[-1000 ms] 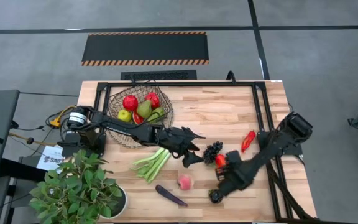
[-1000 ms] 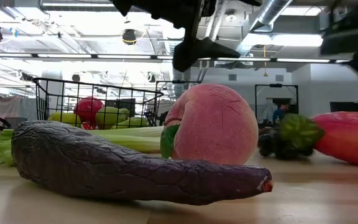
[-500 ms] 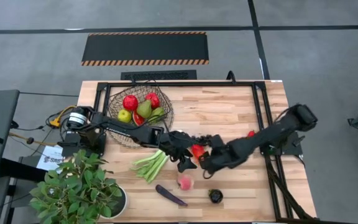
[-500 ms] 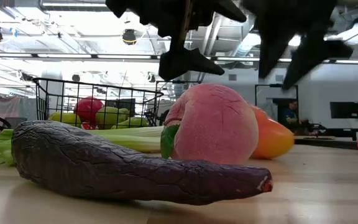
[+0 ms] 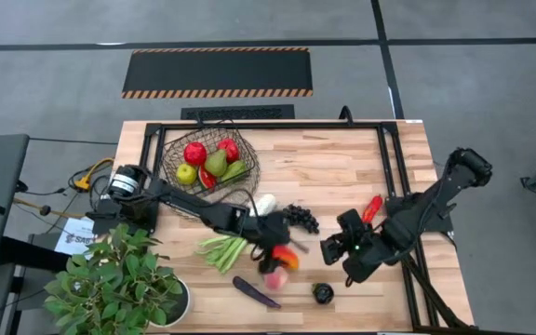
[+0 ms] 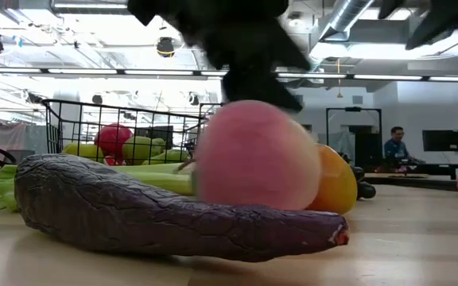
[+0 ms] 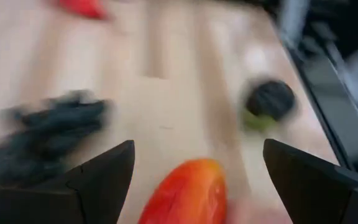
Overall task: Build produce basket
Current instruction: Put the orange mango into the wire basket
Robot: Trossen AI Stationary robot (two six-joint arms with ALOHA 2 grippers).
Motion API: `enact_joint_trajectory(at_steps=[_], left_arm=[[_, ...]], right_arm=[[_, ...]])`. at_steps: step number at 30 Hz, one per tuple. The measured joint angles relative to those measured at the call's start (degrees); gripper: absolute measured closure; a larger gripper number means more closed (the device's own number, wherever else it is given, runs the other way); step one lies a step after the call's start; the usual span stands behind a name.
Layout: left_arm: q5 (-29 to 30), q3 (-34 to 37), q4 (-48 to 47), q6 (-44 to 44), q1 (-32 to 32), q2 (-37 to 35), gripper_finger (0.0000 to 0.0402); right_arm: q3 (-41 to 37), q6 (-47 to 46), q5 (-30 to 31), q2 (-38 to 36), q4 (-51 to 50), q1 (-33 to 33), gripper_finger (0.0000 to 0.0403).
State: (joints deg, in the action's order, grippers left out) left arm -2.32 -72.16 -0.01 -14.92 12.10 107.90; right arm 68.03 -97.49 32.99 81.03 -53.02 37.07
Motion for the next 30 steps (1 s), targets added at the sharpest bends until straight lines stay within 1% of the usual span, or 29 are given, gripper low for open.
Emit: enact_joint_trajectory(at_steps=[4, 11, 14, 19, 21, 23, 30], left_arm=[[-3.91, -0.13, -4.52, 8.91, 1.31, 2.03, 0.0061], [-4.93, -0.11, -8.23, 16.64, 0.98, 3.63, 0.0061], [-4.96, -0.18, -7.79, 16.82, 0.57, 5.17, 0.0061], [-5.44, -0.09, -9.64, 13.02, -0.31, 8.33, 0.0066], [-6.79, -0.09, -10.29, 10.15, -0.72, 8.8, 0.0076], [-7.12, -0.16, -10.32, 7.97, -0.95, 9.11, 0.0095], [-5.98, -0.21, -9.61, 4.66, -1.08, 9.09, 0.0187]], right_arm=[[-0.04, -3.81, 0.12, 2.01, -0.89, 1.81, 0.0148], [-0.04, -7.35, -0.11, 5.48, -0.38, 3.85, 0.0148], [-0.04, -8.61, -0.13, 6.37, -0.18, 4.31, 0.0148], [-0.04, -8.71, -0.08, 6.4, 1.56, 5.03, 0.0148], [-0.04, -8.71, -0.07, 6.4, 1.69, 5.16, 0.0148], [-0.04, -8.73, -0.09, 6.27, 1.65, 5.37, 0.0148], [-0.04, -8.57, -0.04, 6.21, 1.69, 5.35, 0.0148]])
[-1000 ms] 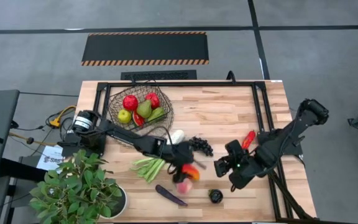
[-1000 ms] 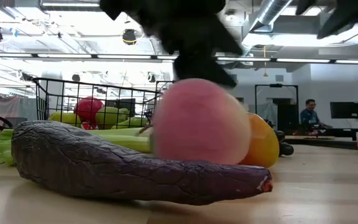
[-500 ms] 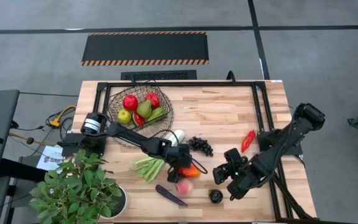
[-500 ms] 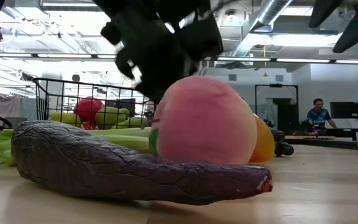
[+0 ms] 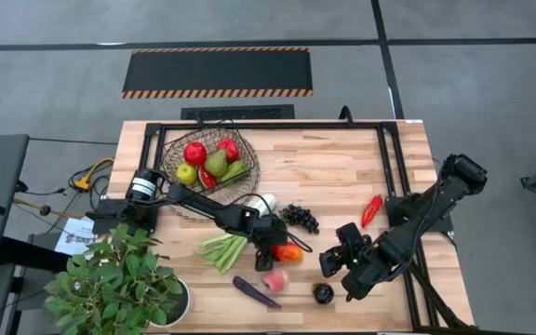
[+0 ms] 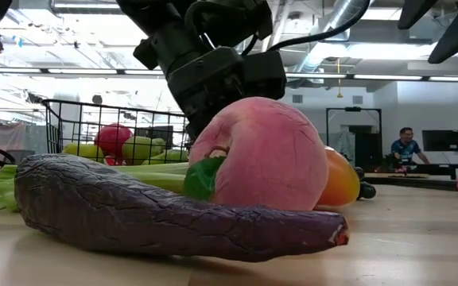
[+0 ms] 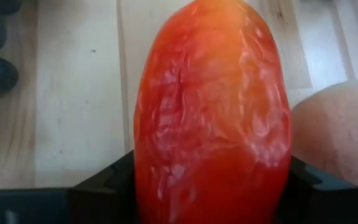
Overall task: Build produce basket
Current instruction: Put the orange mango into the wire basket
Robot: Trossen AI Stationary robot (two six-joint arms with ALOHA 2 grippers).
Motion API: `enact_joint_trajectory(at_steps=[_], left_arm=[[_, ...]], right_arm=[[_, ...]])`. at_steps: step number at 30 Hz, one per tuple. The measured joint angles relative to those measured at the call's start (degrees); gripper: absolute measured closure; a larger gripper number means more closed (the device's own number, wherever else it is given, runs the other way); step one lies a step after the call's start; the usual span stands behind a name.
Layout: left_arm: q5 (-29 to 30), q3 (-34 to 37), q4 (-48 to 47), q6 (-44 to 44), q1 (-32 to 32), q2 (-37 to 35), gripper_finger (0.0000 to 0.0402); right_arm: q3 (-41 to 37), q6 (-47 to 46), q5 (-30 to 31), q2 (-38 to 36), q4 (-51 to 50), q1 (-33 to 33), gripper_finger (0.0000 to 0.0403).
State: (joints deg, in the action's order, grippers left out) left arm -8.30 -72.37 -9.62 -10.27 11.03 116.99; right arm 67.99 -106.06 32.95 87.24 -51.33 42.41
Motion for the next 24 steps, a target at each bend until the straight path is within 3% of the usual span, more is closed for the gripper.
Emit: enact_joint_trajectory(at_steps=[7, 15, 24], left_arm=[[2.25, -0.31, -0.78, -4.81, -0.33, -1.36, 0.0204], [9.34, -0.34, -7.11, -11.41, -5.2, -11.42, 0.0195], [32.75, -0.38, -22.22, -18.99, -13.47, -28.5, 0.0188]], right_arm=[[0.0, -0.43, 0.01, 0.0, -0.04, 0.0, 0.0148], [0.02, -4.99, 0.16, -0.04, -1.19, 2.64, 0.0148], [0.02, -5.12, 0.44, -0.04, -1.79, 3.14, 0.0148]])
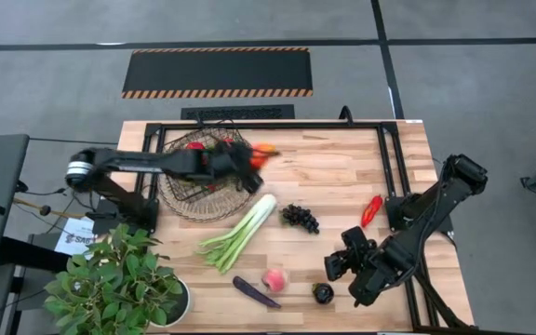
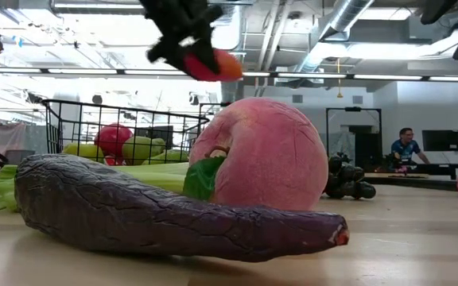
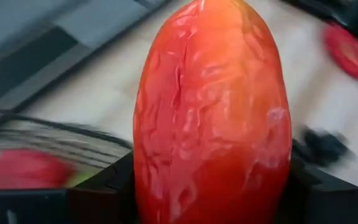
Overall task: Build produce basket
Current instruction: Put the orange mango into the wire basket
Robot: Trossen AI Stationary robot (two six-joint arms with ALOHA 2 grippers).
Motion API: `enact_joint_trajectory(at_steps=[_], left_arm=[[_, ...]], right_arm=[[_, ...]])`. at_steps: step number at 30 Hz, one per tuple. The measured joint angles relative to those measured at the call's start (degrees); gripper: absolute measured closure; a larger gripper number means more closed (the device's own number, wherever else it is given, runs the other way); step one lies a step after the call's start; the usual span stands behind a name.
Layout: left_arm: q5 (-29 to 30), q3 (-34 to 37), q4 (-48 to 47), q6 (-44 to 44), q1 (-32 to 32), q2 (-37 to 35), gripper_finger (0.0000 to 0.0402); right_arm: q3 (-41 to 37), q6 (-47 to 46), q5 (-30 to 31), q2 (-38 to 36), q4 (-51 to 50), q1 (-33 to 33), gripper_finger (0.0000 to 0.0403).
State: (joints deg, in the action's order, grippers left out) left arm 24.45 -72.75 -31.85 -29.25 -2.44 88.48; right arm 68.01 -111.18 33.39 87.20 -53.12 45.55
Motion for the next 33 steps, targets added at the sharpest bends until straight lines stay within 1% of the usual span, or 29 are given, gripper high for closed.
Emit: enact_joint_trajectory(at_steps=[3, 6, 8, 13, 22, 29, 33], left_arm=[[3.78, 0.0, -6.58, 0.12, -3.05, -4.4, 0.0188], [5.49, -0.02, -15.85, -2.66, -5.83, -7.46, 0.0187], [6.35, -0.02, -22.81, -3.96, -7.34, -8.58, 0.0187], [5.68, 0.0, -34.49, -5.28, -8.98, -9.0, 0.0186], [2.45, 0.87, -44.19, -6.56, -8.14, -9.0, 0.0186], [-2.94, 0.87, -45.84, -5.17, -8.03, -9.0, 0.0186], [-4.62, 0.87, -47.06, -3.3, -8.04, -9.0, 0.0186]], right_arm=[[0.0, 0.04, 0.02, 0.0, -0.54, -0.73, 0.0148], [0.0, 0.41, 0.04, 0.0, -0.68, -1.15, 0.0148], [0.0, 0.61, 0.15, 0.0, -0.7, -1.29, 0.0148], [0.0, 0.67, 0.15, 0.0, -0.76, -1.46, 0.0148], [0.0, 0.79, 0.15, 0.0, -0.86, -1.46, 0.0148], [0.0, 1.01, 0.15, 0.0, -0.89, -1.39, 0.0148], [0.0, 2.13, 0.15, 0.0, -0.87, -1.39, 0.0148]])
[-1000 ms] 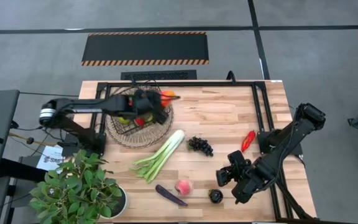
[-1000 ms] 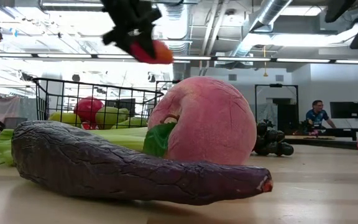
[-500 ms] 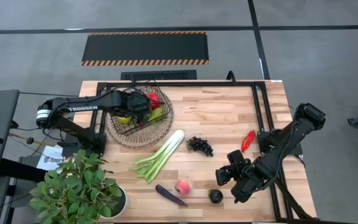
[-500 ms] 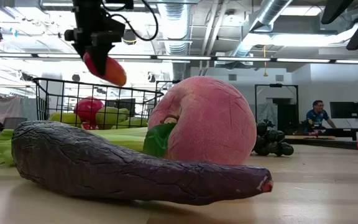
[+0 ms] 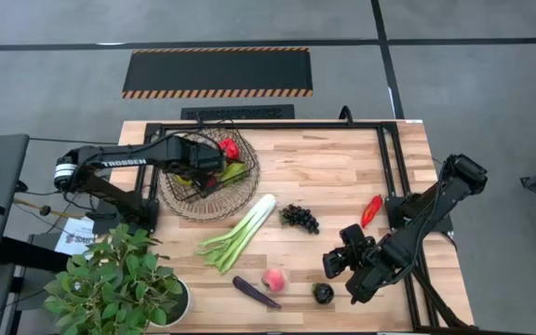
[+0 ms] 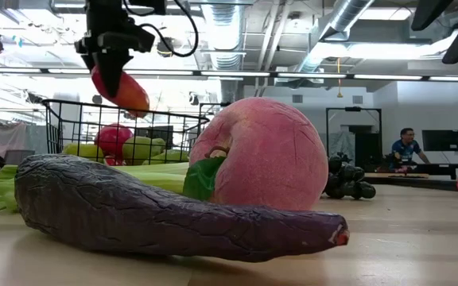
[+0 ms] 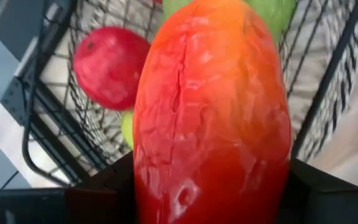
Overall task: Build produce basket
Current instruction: Put the orange mango into the wire basket, then put the pink peach into the wire basket
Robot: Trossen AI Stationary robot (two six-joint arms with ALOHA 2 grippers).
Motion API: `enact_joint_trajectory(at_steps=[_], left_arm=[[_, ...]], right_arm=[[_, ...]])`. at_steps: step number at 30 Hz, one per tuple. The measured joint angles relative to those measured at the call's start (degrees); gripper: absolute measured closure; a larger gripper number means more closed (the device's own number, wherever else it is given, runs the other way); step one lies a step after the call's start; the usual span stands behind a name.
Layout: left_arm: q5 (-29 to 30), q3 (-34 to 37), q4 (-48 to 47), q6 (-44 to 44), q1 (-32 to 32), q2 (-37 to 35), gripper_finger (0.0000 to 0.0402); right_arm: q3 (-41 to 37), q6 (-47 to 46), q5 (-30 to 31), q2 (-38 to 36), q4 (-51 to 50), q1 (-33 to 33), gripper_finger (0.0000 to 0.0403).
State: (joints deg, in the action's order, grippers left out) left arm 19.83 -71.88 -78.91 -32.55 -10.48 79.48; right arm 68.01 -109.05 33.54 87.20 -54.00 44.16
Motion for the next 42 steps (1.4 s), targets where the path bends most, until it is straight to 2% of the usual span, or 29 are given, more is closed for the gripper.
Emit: enact_joint_trajectory(at_steps=[6, 20, 25, 30, 34, 42], left_arm=[[-2.42, 0.02, -3.45, 0.42, 0.0, 0.0, 0.0169], [-2.55, 0.02, -3.27, -0.43, 0.03, 0.0, 0.0091], [-13.94, 0.04, 8.76, 4.44, 3.33, 0.01, 0.0087], [-22.1, 0.04, 28.3, 6.36, 9.46, 0.02, 0.009], [-22.15, 0.02, 39.57, 5.56, 15.23, 0.58, 0.009], [-13.44, 0.02, 47.9, 6.54, 25.05, 6.05, 0.009]], right_arm=[[0.0, 0.08, -0.02, 0.0, 0.0, 0.0, 0.0148], [0.0, 1.09, -0.04, 0.0, 0.07, 0.0, 0.0148], [0.0, 1.07, -0.46, 0.04, 0.5, 0.7, 0.0148], [0.02, 0.74, -0.68, 0.24, 1.32, 1.72, 0.0148], [0.02, -0.91, -0.68, 0.24, 1.15, 2.51, 0.0148], [0.02, -0.35, -0.88, 0.24, 0.47, 3.39, 0.0148]])
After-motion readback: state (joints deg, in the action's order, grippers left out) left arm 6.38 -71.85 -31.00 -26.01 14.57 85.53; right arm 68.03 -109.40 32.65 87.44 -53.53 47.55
